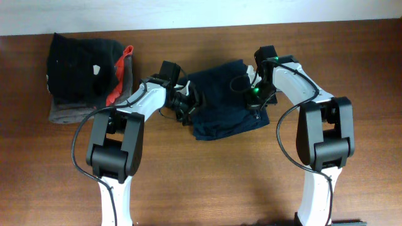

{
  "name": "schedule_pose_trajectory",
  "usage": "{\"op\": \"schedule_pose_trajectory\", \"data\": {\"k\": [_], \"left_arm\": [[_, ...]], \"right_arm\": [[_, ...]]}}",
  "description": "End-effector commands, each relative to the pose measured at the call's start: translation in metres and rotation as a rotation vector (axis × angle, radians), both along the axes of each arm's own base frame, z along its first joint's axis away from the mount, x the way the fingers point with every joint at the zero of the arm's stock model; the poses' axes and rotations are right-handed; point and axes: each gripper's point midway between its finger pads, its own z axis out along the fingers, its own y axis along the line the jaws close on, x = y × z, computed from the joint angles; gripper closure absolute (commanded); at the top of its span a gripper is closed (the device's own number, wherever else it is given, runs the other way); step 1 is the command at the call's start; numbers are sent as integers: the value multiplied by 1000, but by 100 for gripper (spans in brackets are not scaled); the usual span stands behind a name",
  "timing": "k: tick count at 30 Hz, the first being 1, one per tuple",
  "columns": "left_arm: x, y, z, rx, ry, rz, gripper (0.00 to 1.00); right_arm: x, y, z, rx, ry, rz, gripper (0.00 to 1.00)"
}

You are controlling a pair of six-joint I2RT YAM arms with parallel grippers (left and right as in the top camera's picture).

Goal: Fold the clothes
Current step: 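Grasp the navy bundle's left edge with the left gripper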

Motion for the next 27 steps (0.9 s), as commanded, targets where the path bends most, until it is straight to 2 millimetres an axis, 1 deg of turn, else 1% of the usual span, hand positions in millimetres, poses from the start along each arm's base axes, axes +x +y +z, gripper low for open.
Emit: {"op": "schedule_pose_trajectory", "data": {"k": [1, 5, 8, 9, 11, 12, 13, 16, 20, 24, 26, 27], "left_arm": [[5, 65, -86, 341, 11, 83, 23], [10, 83, -86, 356, 27, 119, 25], [7, 97, -88, 381, 57, 135, 24], [5, 108, -90, 410, 73, 148, 23], [9, 113, -91, 410, 59, 153, 19], [15, 112, -90, 402, 30, 148, 19], [16, 110, -90, 399, 16, 139, 19], [15, 97, -90, 394, -9, 108, 18], [22, 70, -87, 370, -118, 36, 18], [17, 49, -84, 329, -153, -29, 19], [12, 38, -76, 242, -131, -42, 21], [11, 35, -74, 220, -134, -54, 21]], "right_arm": [[-22, -5, -25, -34, 94, -7, 96], [-22, -5, -25, -34, 94, -7, 96], [-22, -5, -25, -34, 95, -7, 96], [-22, -5, -25, -34, 97, -7, 96], [-22, -5, -25, -34, 97, -7, 96], [-21, -5, -25, -34, 92, -7, 96], [-20, -5, -25, -33, 89, -7, 96], [-21, -5, -25, -33, 89, -7, 96], [-21, -5, -25, -33, 89, -7, 96], [-21, -5, -25, -34, 93, -7, 96], [-21, -5, -25, -34, 92, -7, 96], [-21, -5, -25, -34, 92, -7, 96]]}}
